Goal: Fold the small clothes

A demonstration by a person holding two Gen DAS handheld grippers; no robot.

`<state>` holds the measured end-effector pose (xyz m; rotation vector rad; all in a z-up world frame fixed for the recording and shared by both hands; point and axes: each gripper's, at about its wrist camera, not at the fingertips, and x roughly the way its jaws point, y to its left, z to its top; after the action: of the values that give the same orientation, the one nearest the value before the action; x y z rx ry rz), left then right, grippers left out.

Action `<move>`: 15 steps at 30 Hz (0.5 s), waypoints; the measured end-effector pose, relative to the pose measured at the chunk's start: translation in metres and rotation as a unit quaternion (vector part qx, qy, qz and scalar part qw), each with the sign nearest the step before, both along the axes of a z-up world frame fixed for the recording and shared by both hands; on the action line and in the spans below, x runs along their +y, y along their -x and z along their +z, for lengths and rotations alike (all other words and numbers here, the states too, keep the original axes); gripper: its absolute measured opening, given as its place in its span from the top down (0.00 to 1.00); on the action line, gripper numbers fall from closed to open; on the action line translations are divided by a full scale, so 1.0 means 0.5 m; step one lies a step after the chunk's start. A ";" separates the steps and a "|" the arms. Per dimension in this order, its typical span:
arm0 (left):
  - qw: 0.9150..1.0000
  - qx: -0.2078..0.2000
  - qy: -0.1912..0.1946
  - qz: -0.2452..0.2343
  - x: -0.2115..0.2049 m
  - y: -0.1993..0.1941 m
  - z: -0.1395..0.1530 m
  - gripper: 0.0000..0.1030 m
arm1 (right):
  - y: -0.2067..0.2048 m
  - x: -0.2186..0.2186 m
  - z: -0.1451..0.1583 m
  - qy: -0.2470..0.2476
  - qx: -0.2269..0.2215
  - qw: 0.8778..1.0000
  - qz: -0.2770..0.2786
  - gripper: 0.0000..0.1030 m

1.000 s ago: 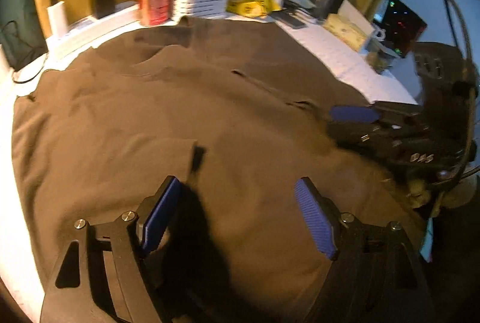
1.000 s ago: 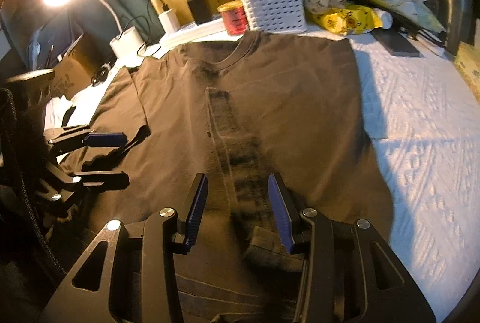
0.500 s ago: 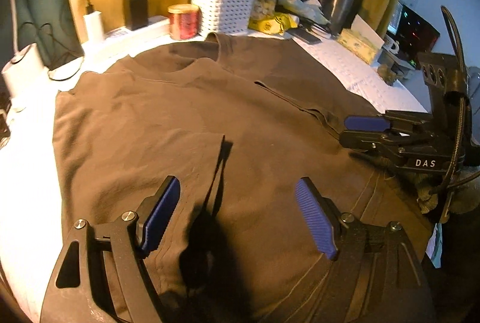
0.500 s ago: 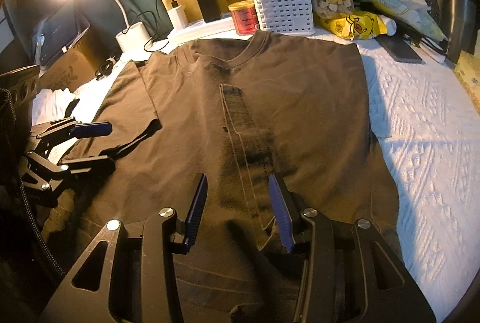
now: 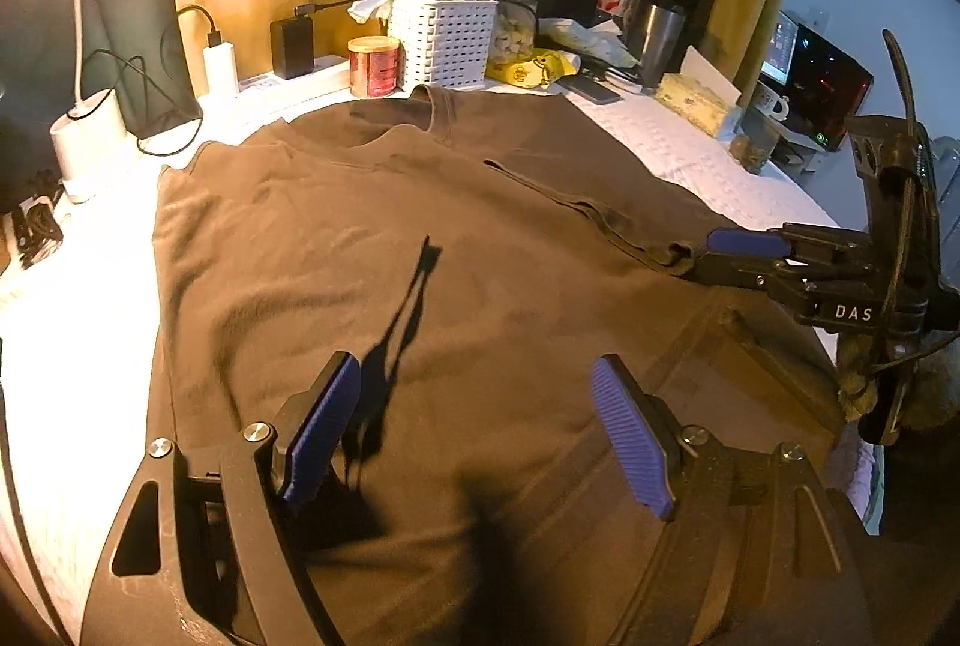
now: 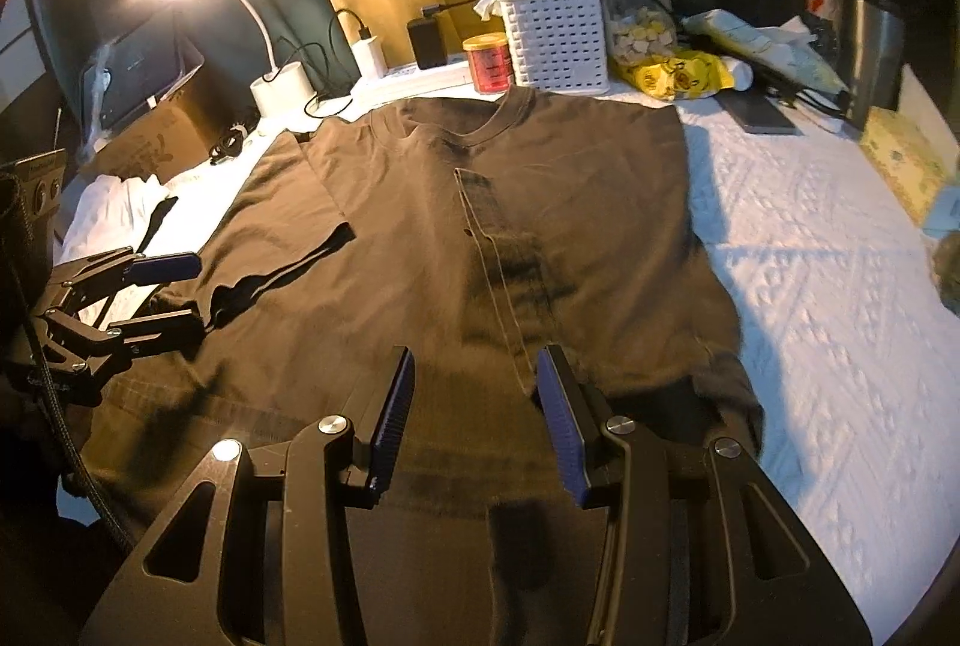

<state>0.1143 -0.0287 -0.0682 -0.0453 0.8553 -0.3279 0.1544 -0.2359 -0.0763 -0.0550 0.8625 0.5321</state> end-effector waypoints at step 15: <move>0.999 -0.006 -0.016 0.039 0.000 0.119 -0.023 0.23 | 0.081 -0.116 -0.032 0.019 -0.008 0.998 -0.066 0.56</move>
<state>0.0547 -0.0287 -0.0795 -0.0465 0.8445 -0.2405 0.1140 -0.2941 -0.0922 -0.0361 0.8545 0.3915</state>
